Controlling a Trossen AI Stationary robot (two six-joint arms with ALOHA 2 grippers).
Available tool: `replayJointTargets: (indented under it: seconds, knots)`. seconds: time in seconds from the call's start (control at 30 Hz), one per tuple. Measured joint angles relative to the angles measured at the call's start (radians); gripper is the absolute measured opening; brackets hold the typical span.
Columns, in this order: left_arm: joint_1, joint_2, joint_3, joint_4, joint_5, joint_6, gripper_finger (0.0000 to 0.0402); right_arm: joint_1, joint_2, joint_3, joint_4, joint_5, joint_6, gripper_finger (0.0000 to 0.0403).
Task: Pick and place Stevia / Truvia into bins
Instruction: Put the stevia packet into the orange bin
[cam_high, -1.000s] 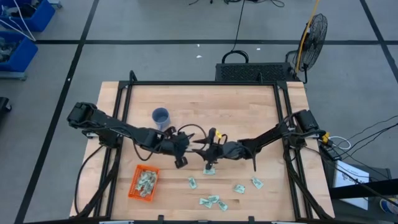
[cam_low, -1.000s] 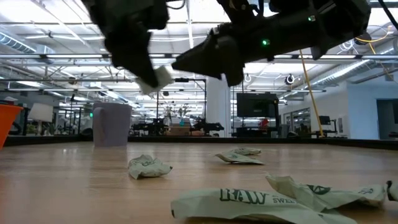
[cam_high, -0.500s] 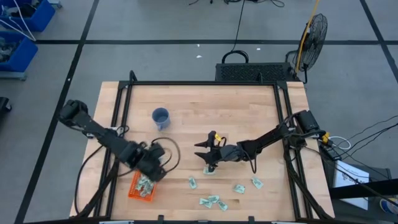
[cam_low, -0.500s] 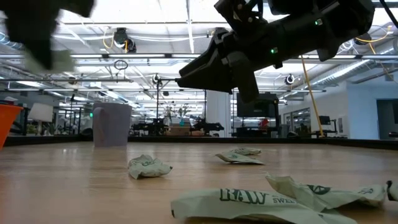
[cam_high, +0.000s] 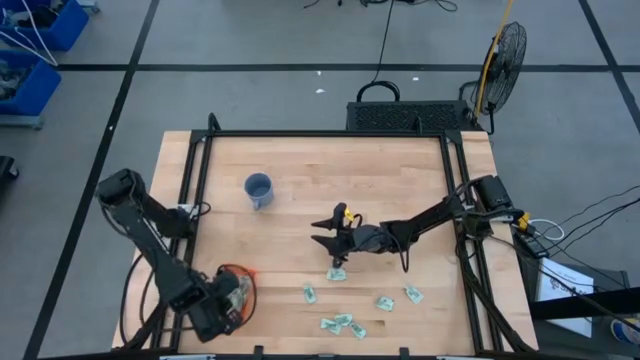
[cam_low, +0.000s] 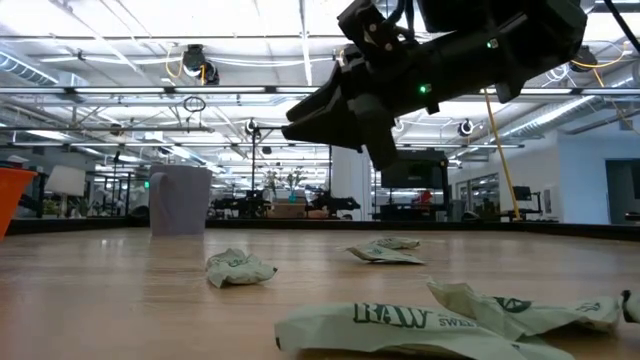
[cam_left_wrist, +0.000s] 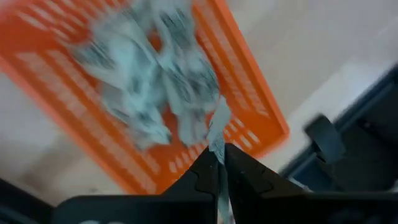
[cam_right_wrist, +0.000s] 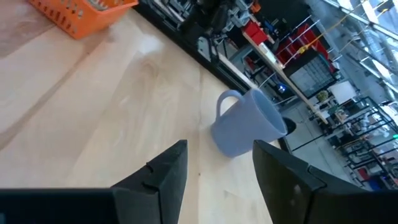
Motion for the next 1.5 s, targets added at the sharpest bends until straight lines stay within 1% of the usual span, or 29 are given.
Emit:
replayJointTargets:
  seconds: [0.07,0.17,0.37,0.47,0.57,0.67,0.87,1.1,1.2,1.37,1.43,1.5]
  knots:
    - [-0.02,0.022,0.0,0.037,0.0,-0.028,0.0033,-0.007,0.0,0.0,0.013,0.0,-0.002,0.0173]
    - [-0.033,0.042,0.0,0.047,-0.002,-0.054,0.0035,-0.015,0.0,0.0,0.026,-0.003,-0.005,0.0172]
    - [-0.021,0.059,0.0,0.034,-0.007,-0.04,0.0036,-0.021,0.0,0.0,0.079,-0.006,-0.034,0.0175]
    - [-0.005,0.06,0.0,0.018,-0.06,0.003,0.0036,-0.021,0.0,0.0,0.101,-0.032,-0.052,0.0175]
    - [0.018,0.06,0.0,0.043,-0.106,0.077,0.0037,-0.021,0.0,0.0,0.115,-0.075,-0.052,0.0174]
    - [0.039,0.06,0.0,0.076,-0.082,0.124,0.0037,-0.021,0.0,0.0,0.126,-0.087,-0.052,0.0173]
    - [0.046,0.06,0.0,0.072,-0.029,0.108,0.0037,-0.021,0.0,0.0,0.121,-0.083,-0.052,0.0173]
    - [0.046,0.06,0.0,0.065,-0.027,0.103,0.0038,-0.021,0.0,0.0,0.12,-0.083,-0.052,0.0173]
    - [0.046,0.06,0.0,0.048,-0.027,0.103,0.0046,-0.021,0.0,0.0,0.118,-0.082,-0.052,0.0173]
    - [0.047,0.06,0.0,-0.026,-0.061,0.119,0.0077,-0.016,-0.001,0.0,0.086,-0.081,-0.051,0.0173]
    - [0.055,0.06,0.0,-0.052,-0.076,0.139,0.0085,-0.011,-0.02,0.0,0.034,-0.082,-0.051,0.0173]
    - [0.067,0.06,0.0,-0.076,-0.115,0.181,0.0087,-0.004,-0.053,0.009,-0.042,-0.082,-0.034,0.0173]
